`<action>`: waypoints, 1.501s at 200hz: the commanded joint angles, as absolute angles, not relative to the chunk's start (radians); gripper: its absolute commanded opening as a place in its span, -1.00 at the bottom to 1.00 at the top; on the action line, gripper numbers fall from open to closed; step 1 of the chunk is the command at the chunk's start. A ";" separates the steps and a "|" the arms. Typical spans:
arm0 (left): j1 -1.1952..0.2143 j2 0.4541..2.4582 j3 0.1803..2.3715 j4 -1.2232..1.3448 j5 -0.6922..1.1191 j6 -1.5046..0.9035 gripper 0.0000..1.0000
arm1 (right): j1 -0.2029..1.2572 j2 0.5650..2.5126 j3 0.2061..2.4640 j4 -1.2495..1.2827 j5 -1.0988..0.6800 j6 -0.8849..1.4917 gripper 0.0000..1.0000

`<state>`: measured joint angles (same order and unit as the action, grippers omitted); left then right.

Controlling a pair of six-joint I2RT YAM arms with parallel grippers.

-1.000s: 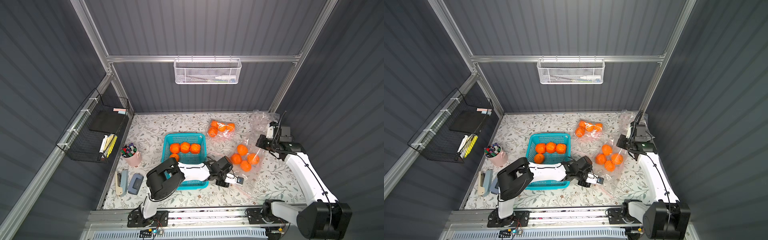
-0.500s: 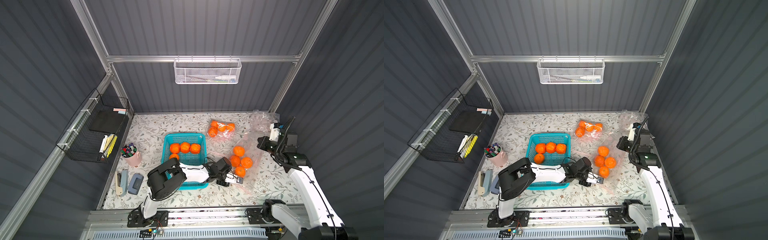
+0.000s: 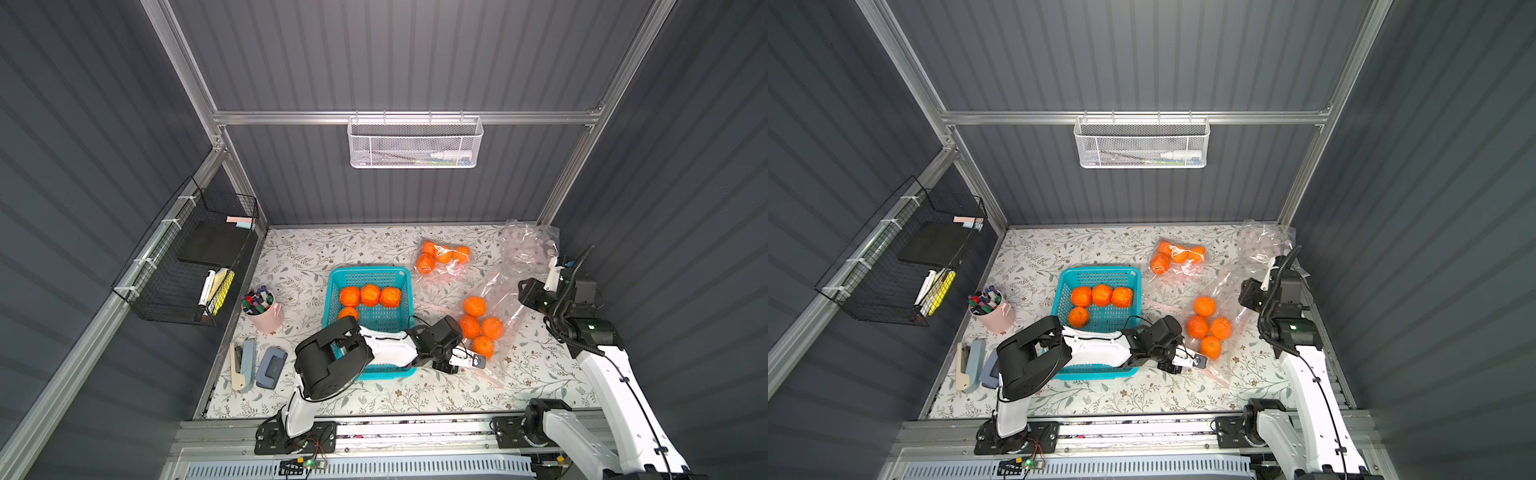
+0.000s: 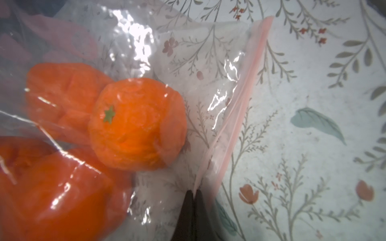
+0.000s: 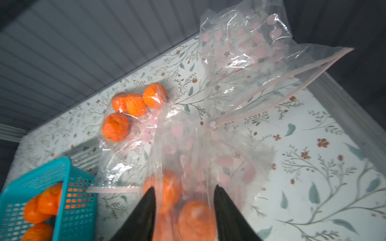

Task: Open the zip-top bag and take out the orange
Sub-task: Adjust the zipper food storage bag at the center of the board, then pick up the orange from the zipper food storage bag.

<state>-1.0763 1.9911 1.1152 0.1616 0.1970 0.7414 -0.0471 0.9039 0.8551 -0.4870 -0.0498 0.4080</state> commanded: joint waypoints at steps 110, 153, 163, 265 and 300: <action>-1.070 1.988 1.116 0.138 0.178 0.739 -0.93 | -0.039 1.525 0.996 -0.533 -0.250 0.494 -0.55; -1.069 1.950 1.107 0.170 0.144 0.694 -0.43 | -0.038 1.697 0.989 -0.499 -0.276 0.518 -0.64; -1.070 1.926 1.096 0.186 0.118 0.672 -0.21 | -0.038 1.704 0.968 -0.478 -0.279 0.518 -0.66; -1.077 1.686 1.069 -0.011 0.237 -0.197 -0.13 | -0.041 1.653 0.801 -0.222 -0.380 0.555 -0.79; -1.129 1.702 1.040 -0.013 0.375 -0.259 -0.46 | -0.041 1.626 0.739 -0.141 -0.348 0.569 -0.82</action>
<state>-1.0893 1.6836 1.0595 0.0471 0.2329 -0.1425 -0.0429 1.6444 0.7849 -0.2123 -0.3660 0.5457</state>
